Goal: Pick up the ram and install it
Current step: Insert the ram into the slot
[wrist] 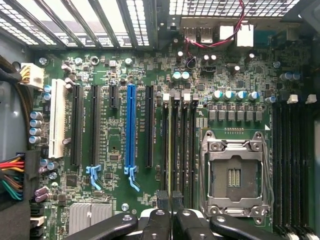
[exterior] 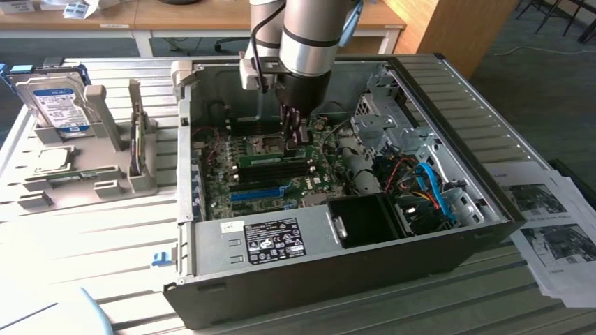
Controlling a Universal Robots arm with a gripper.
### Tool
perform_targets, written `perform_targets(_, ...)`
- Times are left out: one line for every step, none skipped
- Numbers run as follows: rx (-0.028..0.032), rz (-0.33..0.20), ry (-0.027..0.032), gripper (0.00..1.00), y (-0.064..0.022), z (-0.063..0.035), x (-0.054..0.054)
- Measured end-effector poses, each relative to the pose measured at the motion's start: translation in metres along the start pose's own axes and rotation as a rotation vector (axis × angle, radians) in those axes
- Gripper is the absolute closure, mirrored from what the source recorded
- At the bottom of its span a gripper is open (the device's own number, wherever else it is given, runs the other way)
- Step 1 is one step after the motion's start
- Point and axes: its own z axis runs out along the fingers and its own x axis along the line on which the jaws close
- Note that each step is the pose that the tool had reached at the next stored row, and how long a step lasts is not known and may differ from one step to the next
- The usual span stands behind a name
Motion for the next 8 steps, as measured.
perform_targets(0.0000,0.000,-0.0001,0.89,0.0000,0.0009,0.0000)
perform_targets(0.0001,0.000,-0.0001,0.89,-0.0001,0.0018,0.0000)
perform_targets(0.0001,0.000,-0.0001,0.89,-0.0001,0.0026,0.0000)
perform_targets(0.0002,0.000,0.0000,0.89,-0.0002,0.0033,-0.0001)
perform_targets(0.0002,0.000,-0.0001,0.89,-0.0002,0.0040,-0.0001)
perform_targets(0.0002,0.000,-0.0001,0.89,-0.0003,0.0047,-0.0001)
perform_targets(0.0002,0.000,-0.0002,0.89,-0.0003,0.0053,-0.0001)
perform_targets(0.0001,0.000,-0.0002,0.89,-0.0003,0.0057,-0.0001)
